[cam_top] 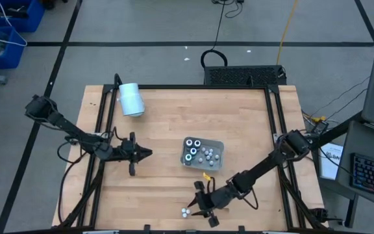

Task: Pick & Place food coloring
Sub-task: Put the small orange food coloring bottle into the bin

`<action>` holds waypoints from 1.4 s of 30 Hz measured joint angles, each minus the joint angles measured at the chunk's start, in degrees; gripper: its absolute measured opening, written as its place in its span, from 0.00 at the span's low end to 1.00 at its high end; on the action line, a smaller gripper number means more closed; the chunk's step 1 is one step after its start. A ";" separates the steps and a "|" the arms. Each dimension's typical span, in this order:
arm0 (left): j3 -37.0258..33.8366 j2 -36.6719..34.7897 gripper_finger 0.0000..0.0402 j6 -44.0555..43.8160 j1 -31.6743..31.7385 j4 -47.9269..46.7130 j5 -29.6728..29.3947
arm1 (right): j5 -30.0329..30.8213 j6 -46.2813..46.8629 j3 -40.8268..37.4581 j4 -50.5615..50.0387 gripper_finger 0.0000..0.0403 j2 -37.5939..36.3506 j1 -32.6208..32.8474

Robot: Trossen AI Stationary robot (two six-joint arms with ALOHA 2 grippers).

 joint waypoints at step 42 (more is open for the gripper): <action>0.02 0.00 0.10 5.29 0.11 2.50 -0.06 | 13.34 -1.53 6.67 -5.41 0.36 8.45 3.32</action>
